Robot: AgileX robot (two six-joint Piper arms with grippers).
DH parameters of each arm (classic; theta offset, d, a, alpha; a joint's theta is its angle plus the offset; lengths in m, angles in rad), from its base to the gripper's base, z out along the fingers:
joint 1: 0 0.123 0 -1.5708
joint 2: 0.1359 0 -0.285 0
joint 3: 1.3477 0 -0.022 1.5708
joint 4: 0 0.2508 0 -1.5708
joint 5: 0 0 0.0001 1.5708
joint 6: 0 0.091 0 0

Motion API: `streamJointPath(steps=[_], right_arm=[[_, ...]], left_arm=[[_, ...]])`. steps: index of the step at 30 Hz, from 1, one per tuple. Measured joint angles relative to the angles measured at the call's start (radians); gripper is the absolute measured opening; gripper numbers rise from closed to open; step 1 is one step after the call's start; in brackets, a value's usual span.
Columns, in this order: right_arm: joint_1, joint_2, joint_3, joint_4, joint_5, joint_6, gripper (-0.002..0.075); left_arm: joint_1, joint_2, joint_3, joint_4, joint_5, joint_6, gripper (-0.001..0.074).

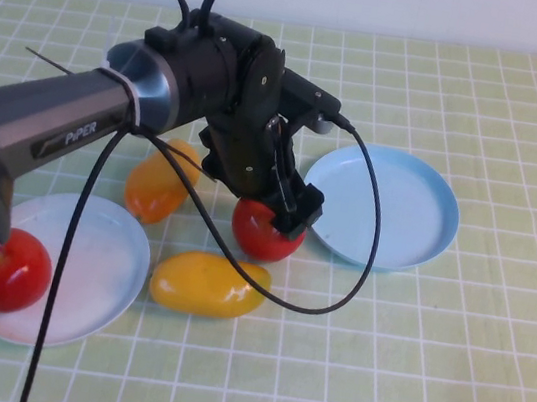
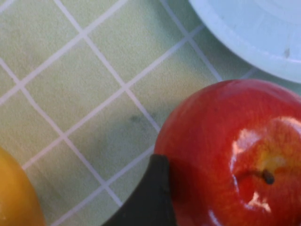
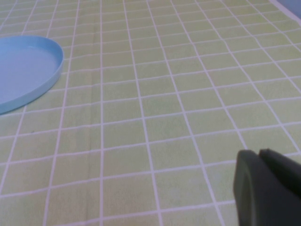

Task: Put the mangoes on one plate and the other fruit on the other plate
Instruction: Put one type of fruit in the left plate

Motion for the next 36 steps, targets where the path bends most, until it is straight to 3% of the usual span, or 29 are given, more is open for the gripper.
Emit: streamJointPath(steps=[7,12,17,28,36], right_arm=[[0.0,0.0,0.0,0.0,0.0,0.0,-0.0017],[0.0,0.0,0.0,0.0,0.0,0.0,-0.0017],[0.0,0.0,0.0,0.0,0.0,0.0,-0.0016],[0.0,0.0,0.0,0.0,0.0,0.0,-0.0017],[0.0,0.0,0.0,0.0,0.0,0.0,-0.0017]], left_arm=[[0.0,0.002,-0.002,-0.001,0.013,0.0,0.0666],[0.0,0.002,-0.002,0.004,0.031,0.0,0.0594],[0.002,-0.017,-0.002,0.041,0.065,0.0,0.0589],[0.067,-0.273,0.003,0.148,0.265,-0.004,0.0589],[0.139,-0.356,0.257,0.171,0.269,-0.031,0.0589]])
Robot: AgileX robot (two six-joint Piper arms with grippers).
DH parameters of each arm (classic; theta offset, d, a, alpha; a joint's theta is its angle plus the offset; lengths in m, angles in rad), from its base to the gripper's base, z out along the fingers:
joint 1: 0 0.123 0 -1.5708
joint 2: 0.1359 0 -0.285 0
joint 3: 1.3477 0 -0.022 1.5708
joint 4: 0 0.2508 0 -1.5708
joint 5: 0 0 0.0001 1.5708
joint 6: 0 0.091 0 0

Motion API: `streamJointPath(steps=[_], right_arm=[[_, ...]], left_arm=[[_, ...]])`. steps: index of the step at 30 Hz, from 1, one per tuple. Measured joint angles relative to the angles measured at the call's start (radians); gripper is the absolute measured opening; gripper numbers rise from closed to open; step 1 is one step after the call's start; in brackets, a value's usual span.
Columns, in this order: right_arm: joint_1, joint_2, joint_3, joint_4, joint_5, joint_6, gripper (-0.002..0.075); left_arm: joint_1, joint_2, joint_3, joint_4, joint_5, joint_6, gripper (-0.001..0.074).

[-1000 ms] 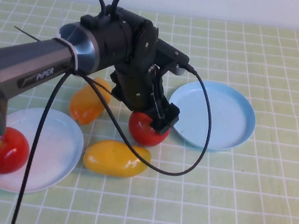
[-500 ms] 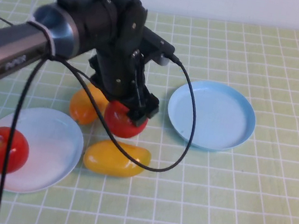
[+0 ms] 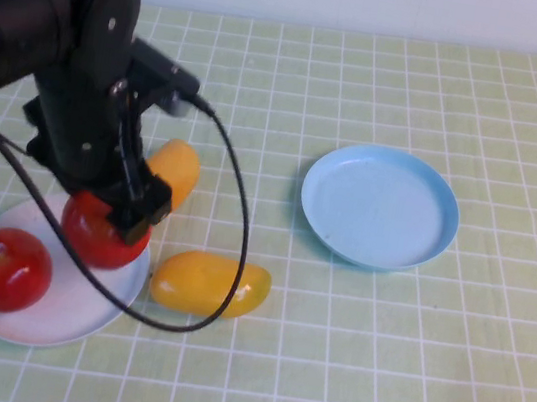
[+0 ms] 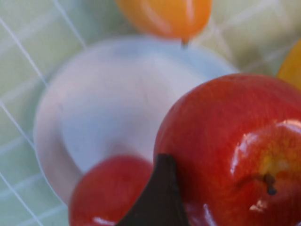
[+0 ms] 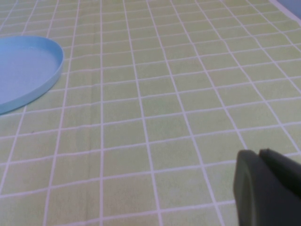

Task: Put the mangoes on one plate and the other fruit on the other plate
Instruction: Put one type of fruit in the left plate

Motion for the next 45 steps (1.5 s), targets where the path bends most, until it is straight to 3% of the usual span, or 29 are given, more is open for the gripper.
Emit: streamJointPath(steps=[9,20,45], right_arm=[[0.0,0.0,0.0,0.0,0.0,0.0,-0.0016],[0.0,0.0,0.0,0.0,0.0,0.0,-0.0017],[0.0,0.0,0.0,0.0,0.0,0.0,-0.0017]], left_arm=[[0.032,-0.015,0.152,-0.024,-0.046,-0.009,0.0589],[0.041,0.003,0.16,-0.049,-0.139,-0.01,0.0646],[0.071,0.01,0.16,0.038,-0.178,-0.081,0.0668]])
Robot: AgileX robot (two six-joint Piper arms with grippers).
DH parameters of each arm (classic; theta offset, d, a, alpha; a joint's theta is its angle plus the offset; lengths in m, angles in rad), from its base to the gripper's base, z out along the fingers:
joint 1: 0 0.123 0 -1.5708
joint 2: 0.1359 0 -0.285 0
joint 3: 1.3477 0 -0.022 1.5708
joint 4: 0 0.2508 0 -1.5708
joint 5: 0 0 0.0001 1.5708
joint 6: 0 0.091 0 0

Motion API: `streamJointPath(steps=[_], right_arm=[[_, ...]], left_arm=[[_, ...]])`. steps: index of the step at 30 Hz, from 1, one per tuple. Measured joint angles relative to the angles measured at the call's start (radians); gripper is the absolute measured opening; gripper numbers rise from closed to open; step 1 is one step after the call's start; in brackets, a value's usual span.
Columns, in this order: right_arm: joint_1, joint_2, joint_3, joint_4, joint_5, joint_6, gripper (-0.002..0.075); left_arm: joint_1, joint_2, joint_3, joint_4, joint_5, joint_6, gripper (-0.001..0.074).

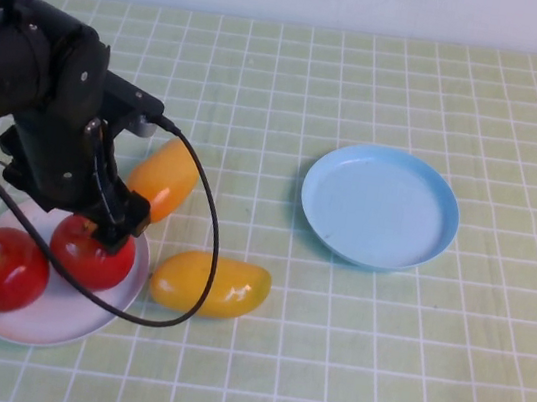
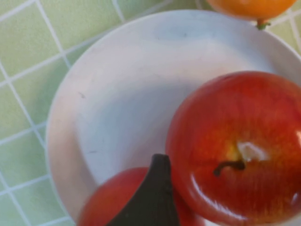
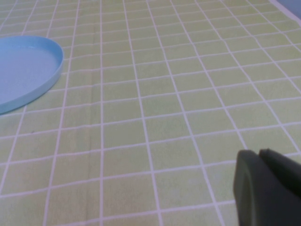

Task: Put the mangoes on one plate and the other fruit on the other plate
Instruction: Put one type of fruit in the left plate, then put another type of fruit in the right plate

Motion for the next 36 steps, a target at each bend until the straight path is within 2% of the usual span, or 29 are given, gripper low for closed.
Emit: streamJointPath(steps=[11,17,22,24,26,29,31,33,36], right_arm=[[0.0,0.0,0.0,0.0,0.0,0.0,-0.0016],[0.0,0.0,0.0,0.0,0.0,0.0,-0.0016],[0.0,0.0,0.0,0.0,0.0,0.0,-0.0016],[0.0,0.0,0.0,0.0,0.0,0.0,-0.0017],[0.0,0.0,0.0,0.0,0.0,0.0,-0.0017],[0.0,0.0,0.0,0.0,0.0,0.0,-0.0017],[0.0,0.0,0.0,0.0,0.0,0.0,-0.0017],[0.0,0.0,0.0,0.0,0.0,0.0,-0.0016],[0.0,0.0,0.0,0.0,0.0,0.0,-0.0017]], left_arm=[[0.0,-0.05,0.002,-0.03,0.006,-0.045,0.0668],[-0.002,-0.216,0.017,-0.03,0.003,-0.047,0.0668],[-0.002,-0.41,0.177,-0.03,-0.006,-0.074,0.0647],[-0.002,-0.484,0.265,-0.03,-0.011,-0.097,0.0578],[-0.002,-0.558,0.336,-0.03,-0.013,-0.115,0.0464],[-0.002,-0.673,0.422,-0.03,-0.013,-0.13,0.0206],[-0.002,-0.741,0.46,-0.03,-0.01,-0.136,0.0088],[-0.002,-0.803,0.486,-0.03,-0.013,-0.152,0.0042],[-0.002,-0.905,0.521,-0.03,-0.027,-0.171,0.0015]])
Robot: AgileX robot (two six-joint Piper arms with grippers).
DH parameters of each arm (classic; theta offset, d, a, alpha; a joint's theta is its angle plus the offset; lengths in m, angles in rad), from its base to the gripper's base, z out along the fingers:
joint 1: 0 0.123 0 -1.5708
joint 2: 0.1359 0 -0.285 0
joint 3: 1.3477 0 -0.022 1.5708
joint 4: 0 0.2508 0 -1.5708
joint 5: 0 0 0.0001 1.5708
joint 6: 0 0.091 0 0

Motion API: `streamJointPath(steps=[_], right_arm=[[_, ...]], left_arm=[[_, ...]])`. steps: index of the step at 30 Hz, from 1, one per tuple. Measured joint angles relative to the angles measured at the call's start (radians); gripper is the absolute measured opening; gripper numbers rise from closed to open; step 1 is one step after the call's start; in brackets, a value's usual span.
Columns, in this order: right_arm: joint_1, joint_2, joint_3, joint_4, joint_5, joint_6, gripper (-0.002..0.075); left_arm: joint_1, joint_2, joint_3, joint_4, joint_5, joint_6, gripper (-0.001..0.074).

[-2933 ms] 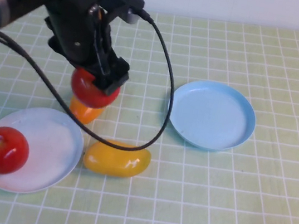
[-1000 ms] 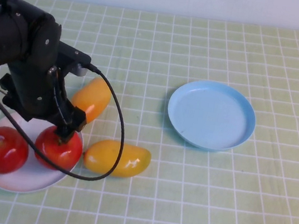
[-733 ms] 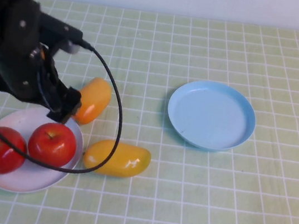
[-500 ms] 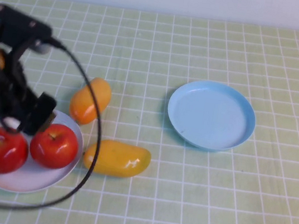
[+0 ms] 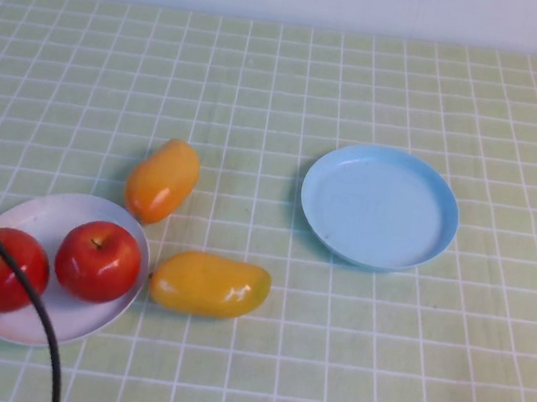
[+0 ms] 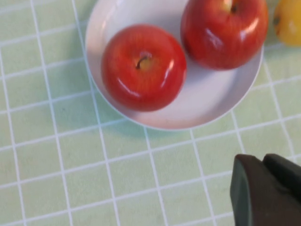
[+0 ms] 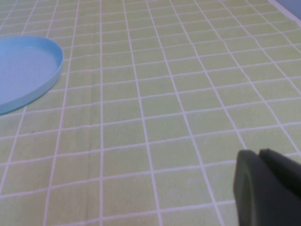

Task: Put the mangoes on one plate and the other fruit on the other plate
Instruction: Put another type of fruit in the right plate

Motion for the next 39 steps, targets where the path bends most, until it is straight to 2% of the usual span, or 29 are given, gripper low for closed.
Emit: streamJointPath(steps=[7,16,18,22,25,29,34,39], right_arm=[[0.0,0.0,0.0,0.0,0.0,0.0,-0.0016],[0.0,0.0,0.0,0.0,0.0,0.0,-0.0017],[0.0,0.0,0.0,0.0,0.0,0.0,-0.0017],[0.0,0.0,0.0,0.0,0.0,0.0,-0.0016],[0.0,0.0,0.0,0.0,0.0,0.0,-0.0017],[0.0,0.0,0.0,0.0,0.0,0.0,-0.0017],[0.0,0.0,0.0,0.0,0.0,0.0,-0.0016],[0.0,0.0,0.0,0.0,0.0,0.0,-0.0017]], left_arm=[[0.0,-0.209,0.027,0.002,-0.012,-0.014,0.0004],[0.0,-0.255,0.034,0.023,-0.059,-0.028,0.0004],[0.0,-0.259,0.056,0.039,-0.109,-0.034,0.0004],[0.009,-0.328,0.173,0.082,-0.313,-0.039,0.0004],[0.078,-0.458,0.307,0.063,-0.503,-0.005,0.0004],[0.223,-0.635,0.51,-0.091,-0.719,0.154,0.0004],[0.383,-0.802,0.69,-0.233,-0.849,0.258,0.0004],[0.428,-0.814,0.781,-0.26,-0.874,0.256,0.0004]])
